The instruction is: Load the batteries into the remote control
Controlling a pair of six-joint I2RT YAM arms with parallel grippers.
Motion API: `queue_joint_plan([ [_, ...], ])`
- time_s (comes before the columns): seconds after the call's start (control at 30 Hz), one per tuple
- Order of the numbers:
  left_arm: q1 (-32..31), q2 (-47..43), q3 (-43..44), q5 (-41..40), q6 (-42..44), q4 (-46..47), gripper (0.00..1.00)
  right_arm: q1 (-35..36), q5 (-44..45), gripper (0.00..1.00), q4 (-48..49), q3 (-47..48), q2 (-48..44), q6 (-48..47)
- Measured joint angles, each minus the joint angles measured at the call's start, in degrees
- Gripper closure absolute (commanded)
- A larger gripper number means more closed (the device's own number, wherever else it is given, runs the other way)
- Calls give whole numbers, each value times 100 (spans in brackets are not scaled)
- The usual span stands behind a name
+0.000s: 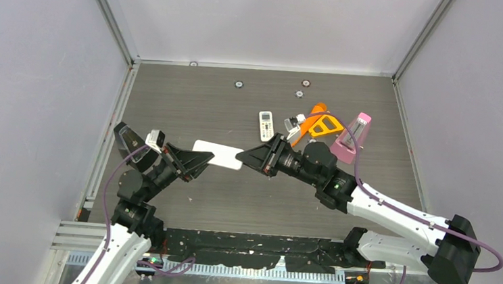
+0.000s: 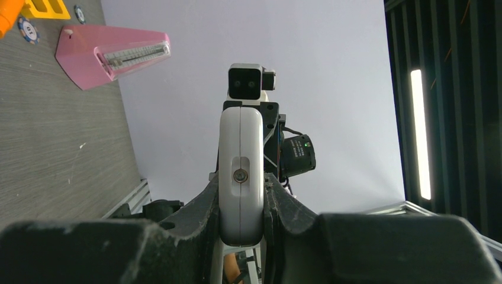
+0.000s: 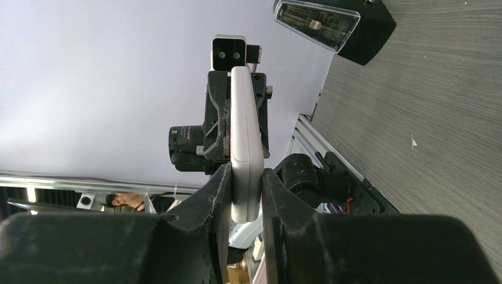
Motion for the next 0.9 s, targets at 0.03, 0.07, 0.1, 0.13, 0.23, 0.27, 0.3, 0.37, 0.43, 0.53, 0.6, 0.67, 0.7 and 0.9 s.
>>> queue_joint_plan([
  [0.03, 0, 2, 0, 0, 0, 11, 100, 0, 0, 91, 24, 0, 13, -7],
  [0.07, 0, 4, 0, -9, 4, 26, 100, 0, -2, 91, 70, 0, 42, -13],
  [0.1, 4, 11, 0, -28, 9, 33, 100, 0, -4, 91, 127, 0, 76, -17],
  [0.13, 11, 24, 0, -44, 13, 48, 100, -7, -4, 91, 173, 0, 116, -17],
  [0.23, 52, 131, 4, -109, 31, 127, 100, -28, 39, 92, 332, 26, 269, -17],
  [0.27, 72, 181, 22, -120, 39, 142, 100, -37, 57, 92, 363, 44, 306, -17],
  [0.3, 87, 221, 50, -127, 59, 142, 100, -42, 90, 92, 396, 63, 350, -15],
  [0.37, 122, 308, 162, -149, 164, 125, 100, -44, 153, 92, 535, 87, 428, -11],
  [0.43, 151, 361, 282, -179, 258, 118, 100, -44, 199, 92, 662, 146, 498, -11],
  [0.53, 192, 398, 452, -236, 367, 120, 100, -39, 251, 92, 789, 299, 647, -26],
  [0.6, 216, 431, 551, -299, 437, 136, 100, -33, 304, 91, 861, 426, 741, -63],
  [0.67, 236, 442, 608, -358, 487, 149, 100, -33, 339, 89, 916, 520, 822, -96],
  [0.7, 245, 446, 625, -382, 505, 149, 100, -33, 358, 87, 938, 564, 859, -109],
  [0.9, 256, 426, 634, -452, 686, 59, 100, -17, 466, 71, 883, 579, 811, -186],
])
